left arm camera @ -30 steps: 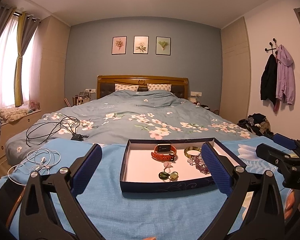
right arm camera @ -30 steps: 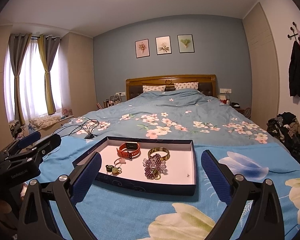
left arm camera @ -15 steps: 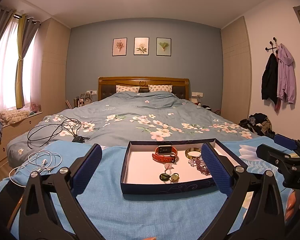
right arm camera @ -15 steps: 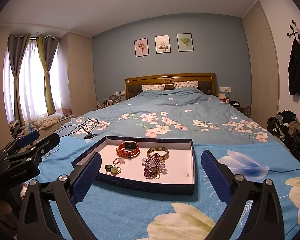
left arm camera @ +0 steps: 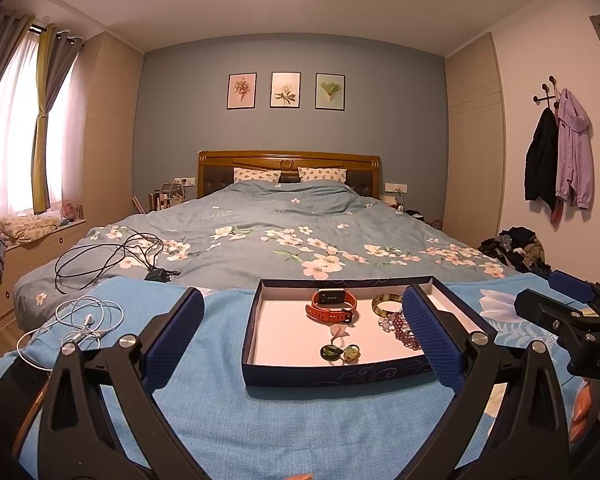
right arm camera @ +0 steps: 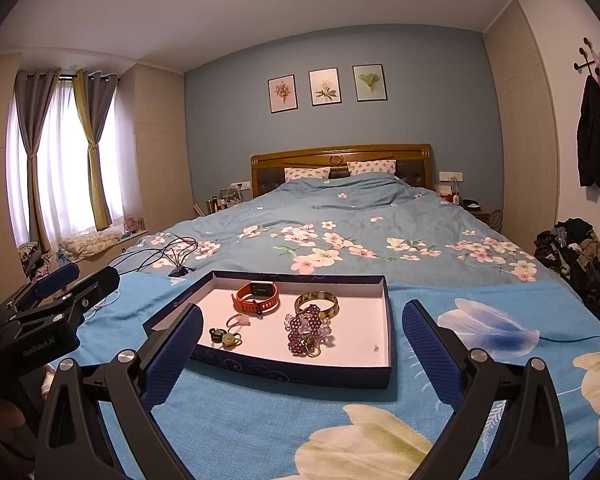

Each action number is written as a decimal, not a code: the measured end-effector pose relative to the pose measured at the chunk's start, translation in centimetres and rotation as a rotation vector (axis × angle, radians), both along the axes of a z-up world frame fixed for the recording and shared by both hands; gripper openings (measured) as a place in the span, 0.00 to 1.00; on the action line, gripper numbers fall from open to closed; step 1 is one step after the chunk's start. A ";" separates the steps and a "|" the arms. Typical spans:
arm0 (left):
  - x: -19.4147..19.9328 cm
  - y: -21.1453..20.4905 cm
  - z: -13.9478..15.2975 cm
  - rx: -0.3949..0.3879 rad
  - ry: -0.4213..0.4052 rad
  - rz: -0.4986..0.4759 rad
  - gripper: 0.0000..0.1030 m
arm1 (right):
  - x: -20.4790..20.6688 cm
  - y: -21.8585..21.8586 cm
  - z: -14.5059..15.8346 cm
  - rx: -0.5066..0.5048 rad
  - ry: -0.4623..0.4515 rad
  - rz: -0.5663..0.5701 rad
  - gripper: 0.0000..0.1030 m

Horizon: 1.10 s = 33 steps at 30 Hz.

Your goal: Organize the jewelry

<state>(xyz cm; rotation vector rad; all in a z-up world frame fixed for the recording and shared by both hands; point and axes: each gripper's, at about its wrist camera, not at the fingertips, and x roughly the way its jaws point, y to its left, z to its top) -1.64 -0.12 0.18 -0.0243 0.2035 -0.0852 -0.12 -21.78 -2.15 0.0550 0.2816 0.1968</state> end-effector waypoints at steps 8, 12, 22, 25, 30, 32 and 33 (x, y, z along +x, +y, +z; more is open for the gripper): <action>0.0 0.0 -0.1 0.000 -0.001 0.002 0.95 | 0.0 -0.1 0.0 0.005 0.002 -0.003 0.93; 0.0 0.1 -0.2 0.000 0.000 0.003 0.95 | 0.1 0.0 0.0 0.006 0.006 -0.001 0.93; 0.2 0.1 -0.5 0.001 0.002 0.008 0.95 | 0.1 0.0 0.0 0.008 0.009 -0.003 0.93; 0.2 0.1 -0.5 0.000 0.001 0.008 0.95 | 0.2 0.0 0.0 0.009 0.011 -0.005 0.93; 0.2 0.0 -0.7 0.006 0.003 0.007 0.95 | 0.3 0.0 -0.1 0.012 0.011 -0.008 0.93; 0.2 0.0 -0.8 0.007 0.003 0.009 0.95 | 0.3 0.0 -0.1 0.013 0.012 -0.006 0.93; 0.2 0.0 -0.7 0.006 0.004 0.007 0.95 | 0.3 0.0 -0.1 0.012 0.012 -0.007 0.93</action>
